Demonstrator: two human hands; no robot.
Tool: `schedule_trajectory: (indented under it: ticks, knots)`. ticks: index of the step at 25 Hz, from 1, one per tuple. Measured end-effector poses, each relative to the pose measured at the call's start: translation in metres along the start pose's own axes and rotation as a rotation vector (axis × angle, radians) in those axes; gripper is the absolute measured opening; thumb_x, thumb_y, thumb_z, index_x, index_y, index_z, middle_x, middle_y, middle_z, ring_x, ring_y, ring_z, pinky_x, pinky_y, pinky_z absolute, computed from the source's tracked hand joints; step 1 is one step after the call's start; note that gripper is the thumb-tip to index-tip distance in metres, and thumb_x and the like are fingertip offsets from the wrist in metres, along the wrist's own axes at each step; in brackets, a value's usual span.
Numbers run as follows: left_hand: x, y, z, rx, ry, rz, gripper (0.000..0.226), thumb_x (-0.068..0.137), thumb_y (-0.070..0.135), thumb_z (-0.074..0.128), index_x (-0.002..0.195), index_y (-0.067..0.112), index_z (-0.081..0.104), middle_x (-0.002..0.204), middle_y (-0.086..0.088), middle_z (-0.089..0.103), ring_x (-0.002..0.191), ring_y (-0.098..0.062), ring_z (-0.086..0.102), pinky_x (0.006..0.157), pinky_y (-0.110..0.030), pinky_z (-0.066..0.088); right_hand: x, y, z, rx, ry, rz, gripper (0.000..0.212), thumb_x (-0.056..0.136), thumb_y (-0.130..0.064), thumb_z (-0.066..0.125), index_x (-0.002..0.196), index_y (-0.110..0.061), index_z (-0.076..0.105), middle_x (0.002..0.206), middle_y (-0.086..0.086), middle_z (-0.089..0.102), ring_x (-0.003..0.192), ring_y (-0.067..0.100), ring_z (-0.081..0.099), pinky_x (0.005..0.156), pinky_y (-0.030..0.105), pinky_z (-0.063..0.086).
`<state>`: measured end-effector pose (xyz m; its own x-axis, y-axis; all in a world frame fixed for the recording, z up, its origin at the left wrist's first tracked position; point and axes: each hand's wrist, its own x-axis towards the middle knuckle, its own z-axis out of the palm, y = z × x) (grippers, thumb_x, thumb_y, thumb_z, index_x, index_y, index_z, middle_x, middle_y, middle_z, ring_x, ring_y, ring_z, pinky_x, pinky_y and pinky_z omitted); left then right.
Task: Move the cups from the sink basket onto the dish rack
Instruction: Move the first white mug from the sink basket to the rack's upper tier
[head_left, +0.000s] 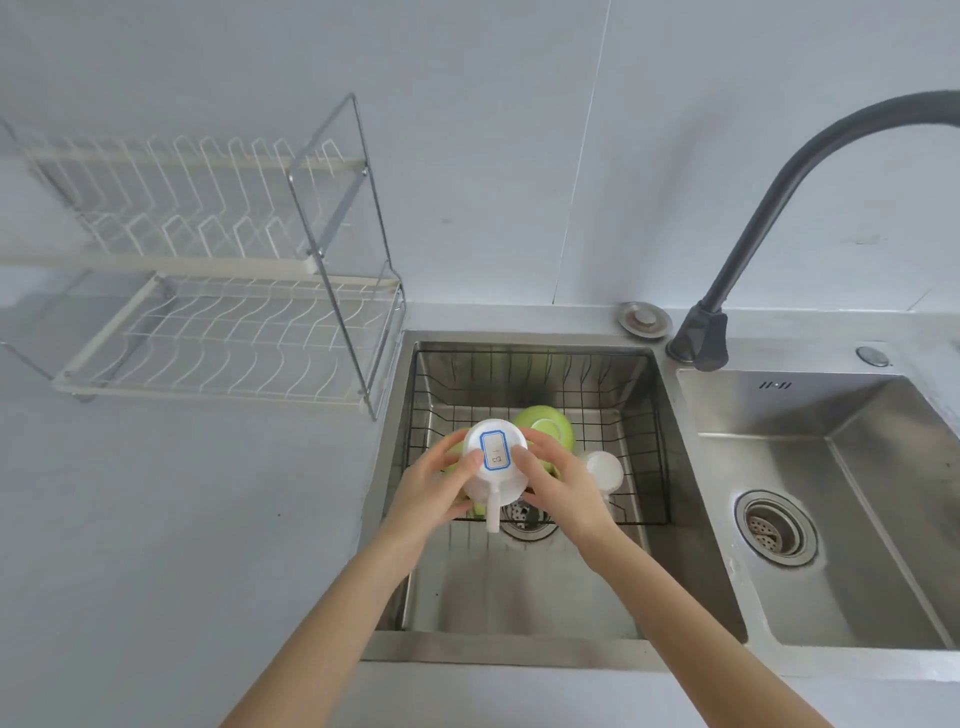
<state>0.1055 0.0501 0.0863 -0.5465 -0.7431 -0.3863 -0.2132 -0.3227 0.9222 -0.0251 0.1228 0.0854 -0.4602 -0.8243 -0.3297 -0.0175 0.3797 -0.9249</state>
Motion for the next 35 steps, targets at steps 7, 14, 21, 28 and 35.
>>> schedule_trajectory:
  ticks: [7,14,21,28,35]
  knots:
    - [-0.013,0.008,-0.067,0.06,-0.022,0.032,0.028,0.087,0.031,0.054,0.115,0.034,0.059,0.117,-0.006,0.065,0.102,-0.019,0.066,0.079,-0.024,0.057,-0.008,-0.02,0.054,-0.202,-0.088,-0.116,0.037,0.092,-0.034,0.047,0.128,-0.037,0.05,0.122,-0.009,0.064,0.114,0.01,0.057,0.09,0.02,0.044]
    - [-0.019,0.015,-0.136,0.111,-0.026,0.039,0.031,0.085,0.036,0.056,0.116,0.037,0.059,0.122,-0.004,0.061,0.103,-0.021,0.066,0.088,-0.029,0.054,-0.01,-0.036,0.106,-0.257,-0.175,-0.207,0.045,0.09,-0.022,0.054,0.133,-0.03,0.046,0.119,-0.016,0.06,0.115,0.005,0.055,0.098,0.017,0.041]
    - [-0.023,0.033,-0.192,0.168,-0.072,0.073,0.034,0.084,0.04,0.057,0.118,0.036,0.057,0.122,-0.004,0.062,0.101,-0.02,0.067,0.088,-0.028,0.054,-0.007,-0.048,0.158,-0.262,-0.072,-0.278,0.051,0.081,-0.016,0.066,0.126,-0.035,0.048,0.117,-0.01,0.063,0.107,-0.004,0.058,0.093,0.01,0.046]
    - [-0.035,0.056,-0.235,0.33,-0.201,0.171,0.046,0.082,0.03,0.062,0.126,0.037,0.05,0.121,-0.002,0.056,0.112,-0.008,0.058,0.079,-0.01,0.053,-0.014,-0.076,0.186,-0.308,0.012,-0.329,0.053,0.078,-0.017,0.072,0.122,-0.038,0.051,0.101,-0.022,0.055,0.094,-0.008,0.058,0.075,-0.005,0.043]
    - [-0.037,0.084,-0.254,0.563,-0.174,0.341,0.052,0.077,0.03,0.068,0.103,0.065,0.041,0.111,0.012,0.06,0.083,-0.005,0.07,0.089,-0.022,0.05,-0.021,-0.119,0.186,-0.35,0.025,-0.41,0.048,0.076,-0.022,0.073,0.108,-0.049,0.049,0.106,-0.014,0.058,0.099,0.003,0.059,0.077,0.004,0.048]
